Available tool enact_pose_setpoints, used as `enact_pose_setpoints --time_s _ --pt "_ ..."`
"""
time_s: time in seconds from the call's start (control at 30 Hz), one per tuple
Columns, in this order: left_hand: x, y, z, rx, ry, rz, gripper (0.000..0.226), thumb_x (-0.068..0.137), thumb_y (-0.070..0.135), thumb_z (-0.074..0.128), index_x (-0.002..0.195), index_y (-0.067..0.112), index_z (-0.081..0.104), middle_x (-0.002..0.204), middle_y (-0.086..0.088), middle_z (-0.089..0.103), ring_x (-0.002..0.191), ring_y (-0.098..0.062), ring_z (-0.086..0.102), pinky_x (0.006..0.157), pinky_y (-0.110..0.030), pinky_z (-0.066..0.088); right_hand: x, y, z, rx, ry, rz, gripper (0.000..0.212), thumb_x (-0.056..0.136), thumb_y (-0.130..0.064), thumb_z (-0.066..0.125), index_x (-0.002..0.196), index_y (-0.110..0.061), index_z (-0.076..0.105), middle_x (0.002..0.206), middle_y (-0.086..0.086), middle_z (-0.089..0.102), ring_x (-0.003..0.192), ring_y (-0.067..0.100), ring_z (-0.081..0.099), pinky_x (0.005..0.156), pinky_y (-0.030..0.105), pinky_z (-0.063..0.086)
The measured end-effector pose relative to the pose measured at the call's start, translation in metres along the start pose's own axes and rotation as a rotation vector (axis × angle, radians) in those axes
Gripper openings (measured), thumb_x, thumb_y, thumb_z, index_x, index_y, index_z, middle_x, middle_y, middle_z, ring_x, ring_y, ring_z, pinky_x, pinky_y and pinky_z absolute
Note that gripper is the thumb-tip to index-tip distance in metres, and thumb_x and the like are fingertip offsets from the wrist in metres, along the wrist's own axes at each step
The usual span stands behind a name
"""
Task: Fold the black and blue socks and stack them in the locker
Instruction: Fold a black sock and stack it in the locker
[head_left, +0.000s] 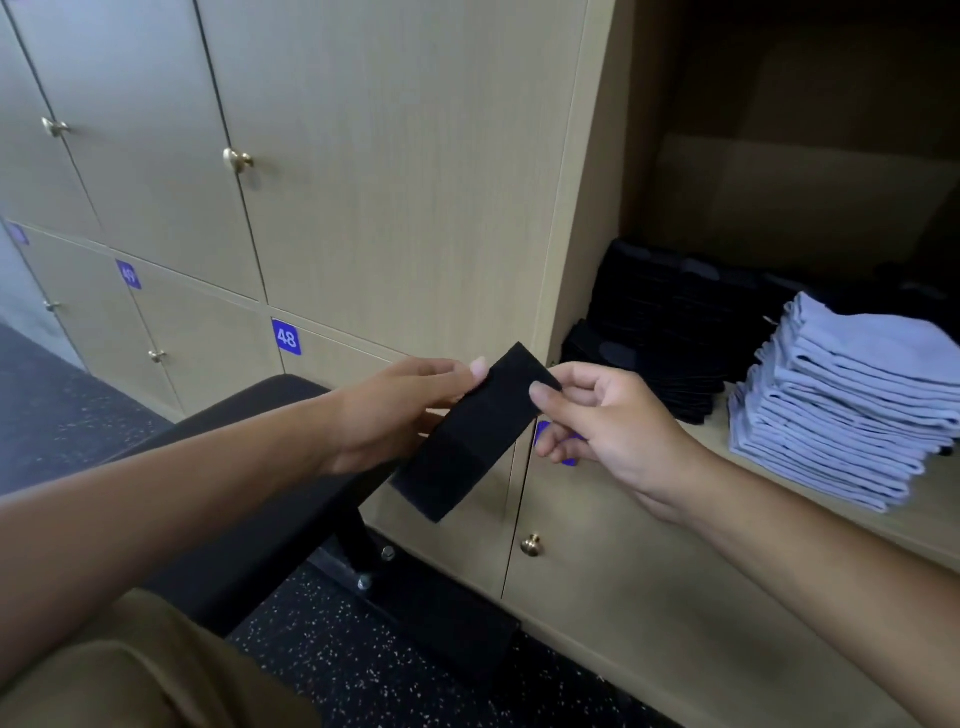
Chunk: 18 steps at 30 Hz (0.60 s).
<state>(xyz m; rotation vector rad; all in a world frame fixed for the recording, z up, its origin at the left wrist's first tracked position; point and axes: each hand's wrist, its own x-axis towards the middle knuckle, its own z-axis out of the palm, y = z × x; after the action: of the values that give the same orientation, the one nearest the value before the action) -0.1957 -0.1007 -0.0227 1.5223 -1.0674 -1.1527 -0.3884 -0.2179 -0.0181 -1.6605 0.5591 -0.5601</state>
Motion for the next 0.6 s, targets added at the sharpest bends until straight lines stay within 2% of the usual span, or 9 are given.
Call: enact_pose_setpoints --time_s 0.07,0.17,0.27,0.37,0.4,0.47,0.53,0.6 --pt "0.0 0.002 0.003 -0.018 -0.112 -0.083 0.063 0.097 0.064 0.045 0.129 0.014 0.065 0.127 -0.009 0.07 0.112 -0.023 0.065 0.102 -0.04 0.047 -0.001 -0.003 -0.005 0.075 0.008 -0.01 0.022 0.099 -0.016 0.062 0.114 0.0 0.063 0.083 0.011 0.072 0.068 0.018 0.07 0.062 0.022 0.056" --pt "-0.001 0.006 0.014 0.06 -0.245 -0.13 0.064 0.099 0.063 0.03 0.131 0.018 0.064 0.127 -0.004 0.072 0.108 -0.017 0.061 0.097 -0.033 0.042 -0.002 -0.005 -0.013 0.163 0.0 -0.04 0.019 0.098 -0.019 0.061 0.109 -0.005 0.064 0.085 0.01 0.074 0.08 0.021 0.074 0.071 0.023 0.059" --pt "0.0 0.005 0.021 0.077 -0.327 -0.101 0.063 0.103 0.058 0.034 0.132 0.009 0.061 0.111 -0.004 0.073 0.101 -0.019 0.058 0.093 -0.035 0.039 -0.005 -0.007 -0.019 0.21 0.011 -0.058 0.02 0.091 -0.03 0.06 0.094 -0.011 0.066 0.076 0.007 0.073 0.08 0.019 0.073 0.076 0.023 0.059" --pt "0.002 0.003 0.02 -0.004 -0.347 -0.087 0.051 0.101 0.047 0.047 0.125 0.006 0.064 0.088 -0.002 0.063 0.088 -0.018 0.061 0.086 -0.036 0.05 -0.009 -0.009 -0.022 0.261 0.02 -0.064 0.028 0.09 -0.036 0.056 0.076 -0.017 0.071 0.072 0.004 0.072 0.077 0.017 0.073 0.077 0.023 0.06" --pt "0.003 0.004 0.02 -0.028 -0.332 -0.07 0.044 0.102 0.042 0.051 0.12 0.005 0.065 0.085 -0.002 0.06 0.083 -0.016 0.06 0.082 -0.033 0.052 -0.01 -0.01 -0.024 0.294 0.026 -0.053 0.032 0.09 -0.038 0.055 0.077 -0.016 0.072 0.076 0.006 0.073 0.079 0.017 0.073 0.078 0.024 0.061" --pt "0.004 0.004 0.022 -0.034 -0.259 -0.023 0.028 0.104 0.03 0.054 0.104 0.005 0.066 0.079 -0.002 0.056 0.074 -0.015 0.057 0.07 -0.026 0.051 -0.011 -0.01 -0.027 0.379 0.045 -0.004 0.04 0.092 -0.043 0.052 0.098 -0.007 0.068 0.094 0.015 0.075 0.091 0.023 0.075 0.081 0.028 0.061" --pt "0.005 0.004 0.023 -0.003 -0.155 0.013 0.024 0.103 0.026 0.055 0.087 0.012 0.065 0.072 -0.001 0.056 0.063 -0.012 0.055 0.059 -0.02 0.046 -0.012 -0.01 -0.031 0.461 0.079 0.07 0.051 0.094 -0.045 0.052 0.118 -0.002 0.061 0.113 0.023 0.071 0.102 0.032 0.074 0.083 0.034 0.062" --pt "0.007 0.005 0.023 0.048 -0.05 0.049 0.021 0.102 0.025 0.058 0.086 0.012 0.062 0.068 0.001 0.058 0.058 -0.008 0.055 0.054 -0.015 0.044 -0.012 -0.009 -0.035 0.457 0.097 0.124 0.055 0.091 -0.045 0.057 0.126 -0.002 0.058 0.123 0.023 0.067 0.104 0.036 0.073 0.082 0.036 0.062"
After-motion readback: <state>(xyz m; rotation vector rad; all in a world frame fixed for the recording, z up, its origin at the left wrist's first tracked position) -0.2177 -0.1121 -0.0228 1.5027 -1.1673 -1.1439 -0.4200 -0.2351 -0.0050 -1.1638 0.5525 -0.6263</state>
